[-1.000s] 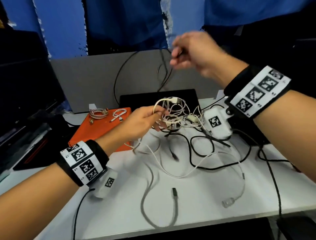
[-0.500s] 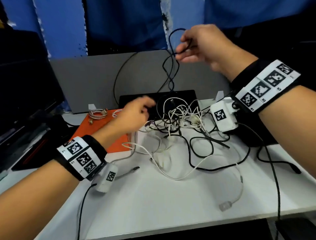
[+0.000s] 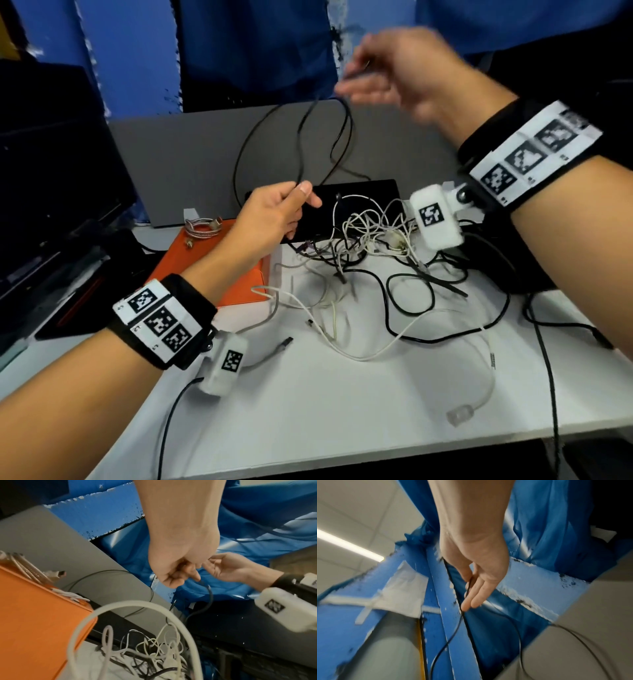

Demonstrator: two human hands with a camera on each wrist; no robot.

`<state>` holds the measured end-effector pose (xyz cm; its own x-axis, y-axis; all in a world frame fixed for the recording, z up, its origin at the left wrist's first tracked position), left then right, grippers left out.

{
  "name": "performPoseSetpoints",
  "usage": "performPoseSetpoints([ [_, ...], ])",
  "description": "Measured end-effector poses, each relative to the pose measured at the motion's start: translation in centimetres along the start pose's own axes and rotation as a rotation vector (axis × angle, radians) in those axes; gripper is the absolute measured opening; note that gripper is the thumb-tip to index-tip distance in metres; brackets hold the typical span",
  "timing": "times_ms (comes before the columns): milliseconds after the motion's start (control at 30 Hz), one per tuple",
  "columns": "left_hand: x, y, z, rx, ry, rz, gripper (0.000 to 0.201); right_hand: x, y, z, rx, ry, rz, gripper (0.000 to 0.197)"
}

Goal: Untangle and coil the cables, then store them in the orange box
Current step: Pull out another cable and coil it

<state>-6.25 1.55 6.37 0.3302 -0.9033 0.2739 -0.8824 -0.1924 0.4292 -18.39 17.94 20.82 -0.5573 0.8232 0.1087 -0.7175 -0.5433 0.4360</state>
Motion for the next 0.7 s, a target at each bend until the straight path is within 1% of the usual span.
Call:
performPoseSetpoints([
  [67, 0.3, -0.4, 0.4, -0.009, -0.036, -0.001, 0.034, 2.5, 0.7, 2.2, 0.097, -0.004, -0.089, 0.025],
  [100, 0.7, -0.6, 0.4, -0.032, -0.051, -0.023, 0.034, 3.4, 1.6, 2.3, 0.099, -0.029, -0.078, 0.021],
  [133, 1.1, -0.6, 0.3, -0.062, -0.057, -0.054, 0.035, 4.3, 2.6, 2.2, 0.087, -0.048, -0.040, 0.011],
  [167, 1.6, -0.7, 0.1, -0.093, -0.050, -0.093, 0.036, 5.8, 3.9, 2.0, 0.106, -0.134, -0.055, 0.009],
  [200, 2.1, -0.7, -0.1, -0.113, -0.034, -0.131, 0.038, 6.8, 4.4, 2.0, 0.115, -0.265, -0.096, 0.017],
  [233, 2.4, -0.7, -0.3, -0.122, -0.016, -0.164, 0.039, 7.0, 4.2, 2.0, 0.109, -0.373, -0.127, 0.019],
  [267, 2.7, -0.7, -0.4, -0.124, -0.004, -0.186, 0.040, 6.8, 3.4, 2.1, 0.054, -0.487, -0.175, 0.020],
  [300, 2.8, -0.7, -0.7, -0.129, 0.001, -0.196, 0.040, 6.0, 2.4, 2.6, 0.040, -0.612, -0.247, 0.025],
  [333, 2.8, -0.6, -1.0, -0.135, 0.003, -0.197, 0.041, 4.7, 0.8, 3.7, 0.115, -0.746, -0.333, 0.035],
  [367, 2.6, -0.6, -1.4, -0.137, 0.001, -0.186, 0.041, 2.9, -0.9, 4.4, 0.238, -0.872, -0.347, 0.046],
  [400, 2.4, -0.5, -1.8, -0.137, -0.010, -0.165, 0.040, 0.1, -3.0, 4.4, 0.336, -0.918, -0.257, 0.054],
  [433, 2.1, -0.4, -2.1, -0.138, -0.027, -0.142, 0.040, -2.9, -4.5, 3.3, 0.370, -0.935, -0.095, 0.056],
  [467, 1.6, -0.4, -2.6, -0.144, -0.043, -0.120, 0.040, -5.8, -5.9, 2.0, 0.357, -0.930, 0.080, 0.053],
  [500, 1.2, -0.5, -3.0, -0.154, -0.055, -0.104, 0.040, -7.8, -6.4, -0.2, 0.308, -0.874, 0.237, 0.046],
  [533, 0.9, -0.6, -3.5, -0.165, -0.067, -0.097, 0.039, -9.6, -7.2, -2.0, 0.242, -0.770, 0.361, 0.036],
  [567, 0.9, -0.6, -4.0, -0.174, -0.076, -0.105, 0.039, -10.6, -7.8, -3.4, 0.175, -0.625, 0.437, 0.026],
  [600, 1.3, -0.8, -4.5, -0.183, -0.083, -0.136, 0.040, -10.8, -8.2, -4.7, 0.104, -0.489, 0.477, 0.020],
  [633, 2.4, -1.0, -5.0, -0.195, -0.082, -0.186, 0.041, -10.4, -8.2, -5.9, 0.038, -0.399, 0.486, 0.017],
  [700, 5.3, -1.4, -5.9, -0.225, -0.044, -0.285, 0.040, -8.6, -7.7, -8.1, -0.017, -0.455, 0.471, 0.014],
])
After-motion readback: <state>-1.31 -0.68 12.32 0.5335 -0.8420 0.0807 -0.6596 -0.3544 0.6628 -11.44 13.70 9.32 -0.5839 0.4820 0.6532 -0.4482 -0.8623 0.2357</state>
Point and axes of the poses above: each hand's wrist, its own y-axis towards the middle knuckle, its own x-axis out of the back of the hand, z = x × y, the point moved 7 cm from there along y, towards the middle knuckle, and after that the axes turned 1 degree about z, right-handed, at the moved point
